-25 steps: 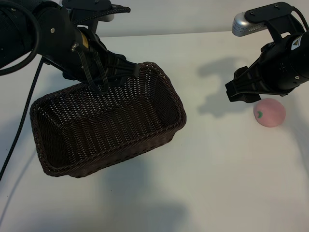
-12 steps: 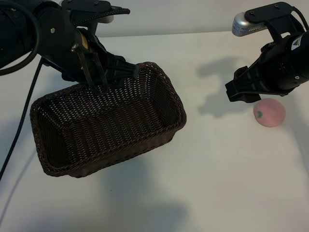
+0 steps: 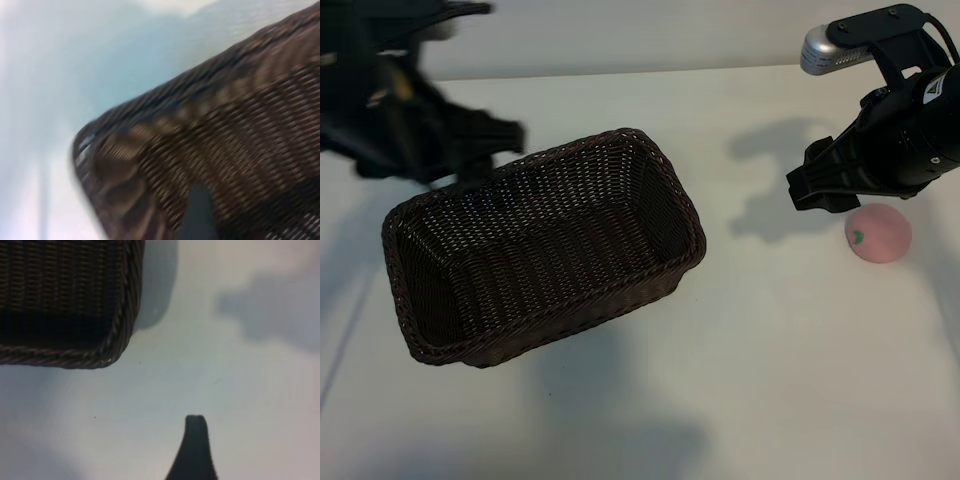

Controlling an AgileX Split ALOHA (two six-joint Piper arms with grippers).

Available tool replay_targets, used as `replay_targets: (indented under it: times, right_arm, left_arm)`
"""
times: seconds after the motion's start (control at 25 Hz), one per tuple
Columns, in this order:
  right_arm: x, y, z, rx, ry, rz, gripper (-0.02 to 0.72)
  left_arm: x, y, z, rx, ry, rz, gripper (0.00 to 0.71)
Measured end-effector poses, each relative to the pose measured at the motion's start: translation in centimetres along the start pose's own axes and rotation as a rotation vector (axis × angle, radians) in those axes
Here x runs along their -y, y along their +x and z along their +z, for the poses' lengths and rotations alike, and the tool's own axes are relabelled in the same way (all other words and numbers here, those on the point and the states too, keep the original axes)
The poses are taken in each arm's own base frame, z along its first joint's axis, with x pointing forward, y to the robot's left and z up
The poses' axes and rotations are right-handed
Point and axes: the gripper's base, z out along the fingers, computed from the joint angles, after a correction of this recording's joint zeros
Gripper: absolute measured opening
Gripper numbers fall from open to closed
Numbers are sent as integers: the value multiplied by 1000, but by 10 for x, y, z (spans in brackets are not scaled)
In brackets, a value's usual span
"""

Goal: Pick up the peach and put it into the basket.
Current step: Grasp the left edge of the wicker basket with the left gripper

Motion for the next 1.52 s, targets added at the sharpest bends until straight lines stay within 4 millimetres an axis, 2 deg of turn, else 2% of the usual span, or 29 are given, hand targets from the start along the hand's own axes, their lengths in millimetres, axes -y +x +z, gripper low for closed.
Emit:
replay_targets:
  times: [0.16, 0.28, 0.56, 0.8, 1.04, 1.36, 1.52]
  right_arm:
    - [0, 0, 0, 0, 0, 0, 579]
    - [0, 0, 0, 0, 0, 0, 579]
    - [0, 0, 0, 0, 0, 0, 579]
    - [0, 0, 0, 0, 0, 0, 579]
    - [0, 0, 0, -3, 0, 0, 579]
    - [0, 1, 0, -13, -2, 0, 579]
    - [0, 1, 0, -14, -2, 0, 579]
  left_arm:
    - [-29, 28, -2, -27, -36, -84, 592]
    - [-43, 47, 10, -80, -71, -160, 592]
    - [-50, 71, 41, -79, -68, -310, 592]
    - [-54, 72, 58, -111, -84, -358, 592]
    - [-54, 82, 76, -142, -80, -382, 592]
    - [-50, 83, 109, -194, -87, -387, 592]
    - [-49, 83, 115, -202, -79, -399, 592]
